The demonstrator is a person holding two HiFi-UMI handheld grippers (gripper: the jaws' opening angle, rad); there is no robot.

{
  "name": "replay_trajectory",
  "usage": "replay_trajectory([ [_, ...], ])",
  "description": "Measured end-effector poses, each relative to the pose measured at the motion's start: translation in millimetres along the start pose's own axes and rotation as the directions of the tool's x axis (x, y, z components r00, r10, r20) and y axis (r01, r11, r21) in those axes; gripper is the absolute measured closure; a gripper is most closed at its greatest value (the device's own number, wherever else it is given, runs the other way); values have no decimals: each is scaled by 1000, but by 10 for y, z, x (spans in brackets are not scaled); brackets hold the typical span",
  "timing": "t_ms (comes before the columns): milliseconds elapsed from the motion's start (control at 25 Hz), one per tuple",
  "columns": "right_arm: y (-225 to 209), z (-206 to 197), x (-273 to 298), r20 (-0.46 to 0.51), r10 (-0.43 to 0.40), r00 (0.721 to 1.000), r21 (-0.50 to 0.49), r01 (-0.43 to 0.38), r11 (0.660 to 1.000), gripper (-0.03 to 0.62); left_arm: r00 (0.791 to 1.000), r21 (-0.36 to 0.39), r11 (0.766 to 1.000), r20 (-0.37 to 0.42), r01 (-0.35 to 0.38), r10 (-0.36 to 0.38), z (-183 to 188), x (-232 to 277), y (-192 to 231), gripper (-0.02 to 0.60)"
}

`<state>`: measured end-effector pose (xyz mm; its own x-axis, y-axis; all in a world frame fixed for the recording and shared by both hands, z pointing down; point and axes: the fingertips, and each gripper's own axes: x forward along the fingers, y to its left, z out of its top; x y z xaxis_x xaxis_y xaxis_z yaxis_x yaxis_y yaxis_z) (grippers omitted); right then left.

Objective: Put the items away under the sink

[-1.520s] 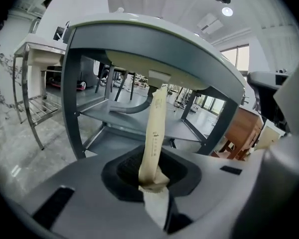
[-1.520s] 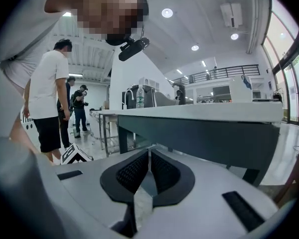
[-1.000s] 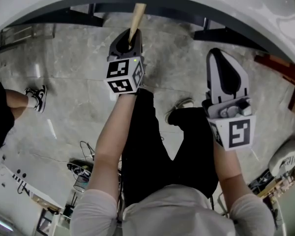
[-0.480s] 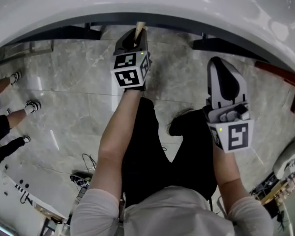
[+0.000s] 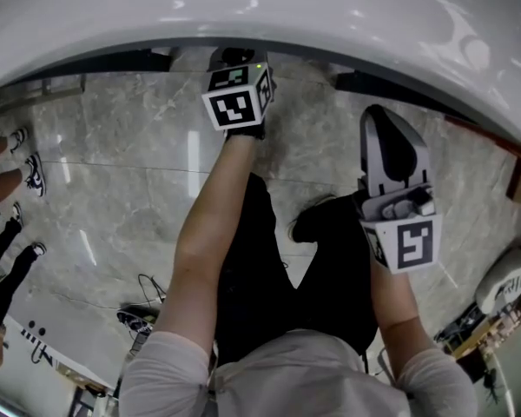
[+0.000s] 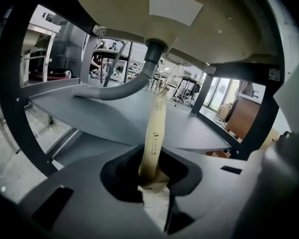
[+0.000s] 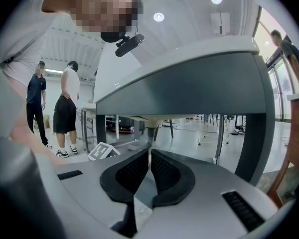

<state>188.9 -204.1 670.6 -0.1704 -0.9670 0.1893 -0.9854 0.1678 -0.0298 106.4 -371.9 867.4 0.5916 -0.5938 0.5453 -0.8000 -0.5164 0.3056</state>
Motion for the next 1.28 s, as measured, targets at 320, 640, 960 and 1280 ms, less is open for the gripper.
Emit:
replay_trajectory([
  [320, 109, -88, 67, -39, 25, 999, 0, -25, 1000, 551, 999, -43, 998, 27, 36, -34, 10, 54, -29, 474],
  [640, 223, -20, 54, -70, 45, 997, -1, -46, 999, 552, 999, 22, 999, 21, 28, -29, 64, -20, -71, 369],
  [960, 200, -4, -53, -88, 47, 995, 33, -44, 998, 551, 997, 57, 998, 69, 27, -31, 137, -146, -99, 302],
  [1280, 266, 152, -160, -109, 61, 992, 52, -55, 997, 552, 995, 63, 998, 98, -9, 3, 169, -526, -160, 278],
])
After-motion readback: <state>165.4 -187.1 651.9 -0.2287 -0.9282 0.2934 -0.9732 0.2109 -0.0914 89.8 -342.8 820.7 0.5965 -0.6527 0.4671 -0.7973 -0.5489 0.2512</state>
